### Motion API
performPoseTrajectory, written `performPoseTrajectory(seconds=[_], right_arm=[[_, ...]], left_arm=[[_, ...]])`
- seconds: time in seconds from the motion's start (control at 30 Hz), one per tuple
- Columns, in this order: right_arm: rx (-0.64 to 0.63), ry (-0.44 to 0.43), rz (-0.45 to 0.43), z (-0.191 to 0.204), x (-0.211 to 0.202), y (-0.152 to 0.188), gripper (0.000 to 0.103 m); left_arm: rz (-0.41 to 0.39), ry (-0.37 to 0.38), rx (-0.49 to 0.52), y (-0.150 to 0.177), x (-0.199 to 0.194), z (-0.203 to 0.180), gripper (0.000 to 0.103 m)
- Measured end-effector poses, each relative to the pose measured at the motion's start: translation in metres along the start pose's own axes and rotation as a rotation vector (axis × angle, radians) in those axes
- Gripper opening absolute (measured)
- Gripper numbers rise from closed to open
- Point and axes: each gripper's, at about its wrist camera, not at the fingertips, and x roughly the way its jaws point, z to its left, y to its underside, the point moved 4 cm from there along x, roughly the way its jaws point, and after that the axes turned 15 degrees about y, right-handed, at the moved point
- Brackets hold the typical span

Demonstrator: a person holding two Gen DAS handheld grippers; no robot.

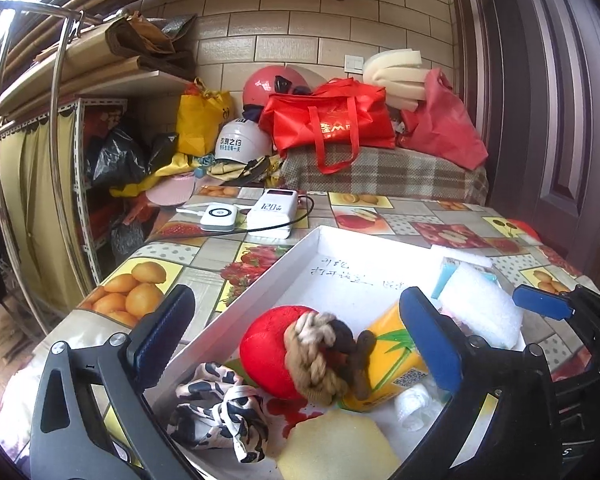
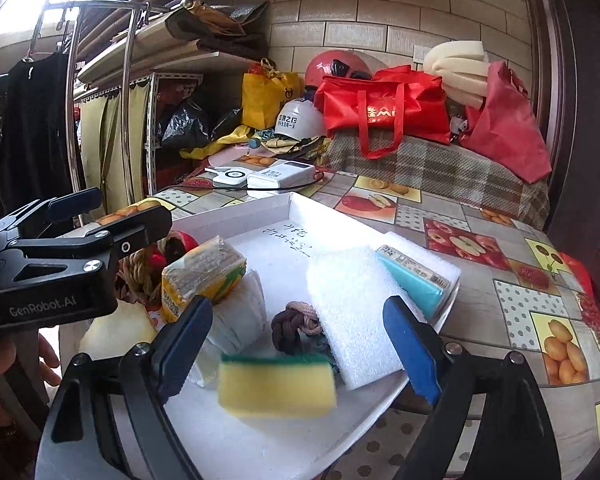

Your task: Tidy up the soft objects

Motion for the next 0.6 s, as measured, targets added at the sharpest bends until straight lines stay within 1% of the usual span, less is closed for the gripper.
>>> performPoseTrajectory(seconds=[0.2, 0.37, 0.5, 0.6], right_arm=[[0.023, 0.002, -0.013, -0.005, 0.0, -0.002, 0.087], [0.057, 0.018, -0.056, -0.012, -0.009, -0.002, 0.087], [0.118, 0.044, -0.144, -0.023, -0.027, -0.001, 0.088], [0.141, 0.046, -0.129, -0.028, -0.03, 0.002, 0.087]], left_arm=[[-0.022, 0.0, -0.02, -0.001, -0.005, 0.003, 0.103], [-0.047, 0.006, 0.021, -0.002, -0.01, -0.007, 0.103], [-0.034, 0.007, 0.062, 0.003, -0.014, -0.022, 0.103], [-0.003, 0.011, 0.062, 0.007, -0.016, -0.032, 0.103]])
